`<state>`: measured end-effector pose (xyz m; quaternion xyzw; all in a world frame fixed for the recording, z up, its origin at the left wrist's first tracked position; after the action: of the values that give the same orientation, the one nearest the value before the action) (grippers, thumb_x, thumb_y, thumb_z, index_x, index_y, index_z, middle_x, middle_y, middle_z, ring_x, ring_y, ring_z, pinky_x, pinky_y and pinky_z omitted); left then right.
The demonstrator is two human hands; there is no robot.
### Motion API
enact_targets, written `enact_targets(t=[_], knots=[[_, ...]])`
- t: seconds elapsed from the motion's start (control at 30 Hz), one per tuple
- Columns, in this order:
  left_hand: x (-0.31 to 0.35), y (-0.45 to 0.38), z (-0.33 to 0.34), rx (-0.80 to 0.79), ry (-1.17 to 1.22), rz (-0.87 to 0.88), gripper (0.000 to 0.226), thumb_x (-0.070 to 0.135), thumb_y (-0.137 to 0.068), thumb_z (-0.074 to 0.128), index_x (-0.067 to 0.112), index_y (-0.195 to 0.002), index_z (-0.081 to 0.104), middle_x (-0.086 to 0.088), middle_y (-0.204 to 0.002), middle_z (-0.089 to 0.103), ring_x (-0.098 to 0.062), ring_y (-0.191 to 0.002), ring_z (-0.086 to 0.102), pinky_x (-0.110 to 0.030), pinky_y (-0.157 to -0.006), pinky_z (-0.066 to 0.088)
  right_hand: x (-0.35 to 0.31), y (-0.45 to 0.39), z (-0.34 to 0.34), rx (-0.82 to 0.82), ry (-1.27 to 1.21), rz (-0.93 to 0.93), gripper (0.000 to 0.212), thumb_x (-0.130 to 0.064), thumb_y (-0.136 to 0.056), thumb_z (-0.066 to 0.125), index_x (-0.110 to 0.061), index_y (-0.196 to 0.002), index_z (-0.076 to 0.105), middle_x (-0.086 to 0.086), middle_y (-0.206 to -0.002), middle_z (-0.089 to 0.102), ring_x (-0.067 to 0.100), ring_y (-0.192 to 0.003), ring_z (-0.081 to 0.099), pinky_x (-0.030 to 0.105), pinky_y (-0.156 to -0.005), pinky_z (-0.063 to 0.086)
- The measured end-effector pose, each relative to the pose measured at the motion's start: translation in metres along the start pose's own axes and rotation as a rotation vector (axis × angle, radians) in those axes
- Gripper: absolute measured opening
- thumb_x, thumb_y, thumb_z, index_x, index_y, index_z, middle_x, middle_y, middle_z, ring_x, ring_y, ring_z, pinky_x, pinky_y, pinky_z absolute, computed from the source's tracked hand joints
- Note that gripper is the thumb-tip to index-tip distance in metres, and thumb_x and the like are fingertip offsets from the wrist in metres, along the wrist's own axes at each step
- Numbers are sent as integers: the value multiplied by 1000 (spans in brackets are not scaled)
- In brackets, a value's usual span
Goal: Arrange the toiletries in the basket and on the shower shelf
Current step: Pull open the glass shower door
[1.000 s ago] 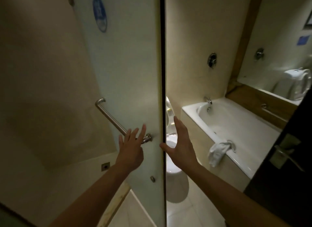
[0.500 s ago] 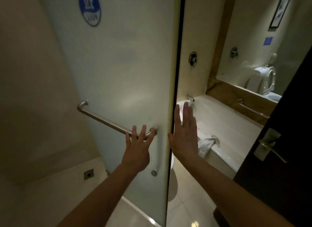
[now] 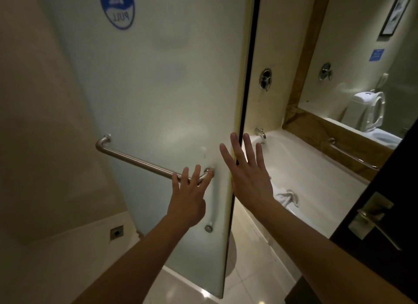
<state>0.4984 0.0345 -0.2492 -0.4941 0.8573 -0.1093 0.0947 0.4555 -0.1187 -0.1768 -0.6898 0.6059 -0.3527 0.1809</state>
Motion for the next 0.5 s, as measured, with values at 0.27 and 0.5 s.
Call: enact_targets(t=[0.27,0.5], knots=[[14,-37,4,-51,37,-52,90,38,-90,54,40,-152,-12,-3,-165,-5,-35,-149,-2,-60,-115,-4,37,-19,32,12,-17,-28,103,2,-72,69,-17,-159,16,13,-166,-6,41,-151,-6,60,-119,-1],[16,-68,11,-45,7,-49,86,38,-91,53,39,-153,-6,-5,-164,0,-34,-148,8,-61,-115,1,56,-38,61,23,13,-20,109,-4,-69,73,-19,-159,14,15,-166,-6,42,-150,-5,63,-118,0]])
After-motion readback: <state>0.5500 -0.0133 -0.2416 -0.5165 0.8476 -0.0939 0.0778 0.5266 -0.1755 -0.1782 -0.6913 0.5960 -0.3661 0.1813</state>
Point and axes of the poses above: each hand's wrist, its own y-axis away from the middle knuckle, its own z-axis out of the palm, x = y × z, the point moved 5 cm from there along -y, towards the middle knuckle
